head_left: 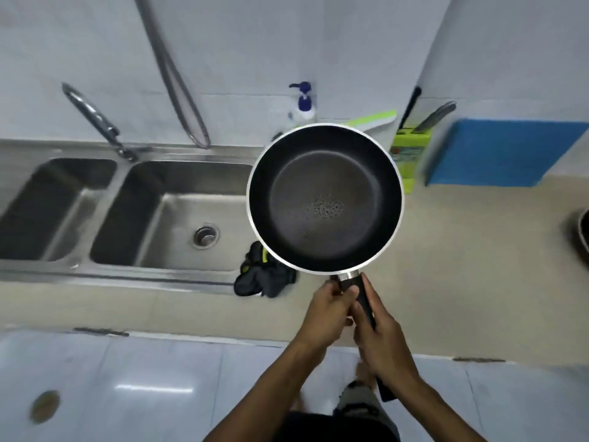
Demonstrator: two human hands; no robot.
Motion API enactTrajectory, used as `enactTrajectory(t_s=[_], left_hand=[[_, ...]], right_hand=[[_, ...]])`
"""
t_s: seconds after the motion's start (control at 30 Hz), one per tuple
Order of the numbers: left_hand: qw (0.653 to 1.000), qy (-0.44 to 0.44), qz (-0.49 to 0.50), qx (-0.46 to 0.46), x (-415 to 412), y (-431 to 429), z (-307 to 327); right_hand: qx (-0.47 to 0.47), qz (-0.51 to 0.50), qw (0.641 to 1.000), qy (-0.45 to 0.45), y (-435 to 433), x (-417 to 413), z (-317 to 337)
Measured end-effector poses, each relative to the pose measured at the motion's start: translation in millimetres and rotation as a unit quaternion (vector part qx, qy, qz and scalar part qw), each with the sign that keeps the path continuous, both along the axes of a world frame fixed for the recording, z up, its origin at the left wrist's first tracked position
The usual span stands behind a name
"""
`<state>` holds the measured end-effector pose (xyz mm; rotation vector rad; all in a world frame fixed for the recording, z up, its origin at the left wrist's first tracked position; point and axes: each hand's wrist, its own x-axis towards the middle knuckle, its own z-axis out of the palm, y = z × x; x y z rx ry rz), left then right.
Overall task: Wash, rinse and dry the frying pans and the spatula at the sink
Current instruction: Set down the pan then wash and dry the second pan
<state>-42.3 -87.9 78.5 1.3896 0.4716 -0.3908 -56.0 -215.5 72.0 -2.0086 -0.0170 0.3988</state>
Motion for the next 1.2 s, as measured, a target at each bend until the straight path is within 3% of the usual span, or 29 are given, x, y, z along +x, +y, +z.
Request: enactTrajectory(t_s=[0.43, 0.63, 0.8, 1.2], left_hand=[[0.975, 0.033, 0.221, 0.007, -32, 254, -19], [0.971, 0.102, 0.217, 0.002, 12, 351, -61], [0.974, 0.16, 0.158, 0.015, 45, 409, -84], [0.971, 0.205, 0.122, -0.018, 81, 463, -114]], right_hand=[[-0.005, 0.21, 0.977, 0.017, 257, 22, -27], [-0.034, 0.21, 0.976, 0.041, 356, 60, -74], [-0.044, 0.168, 0.981, 0.089, 413, 77, -85], [-0.066, 0.142, 0.981, 0.116, 463, 107, -115]])
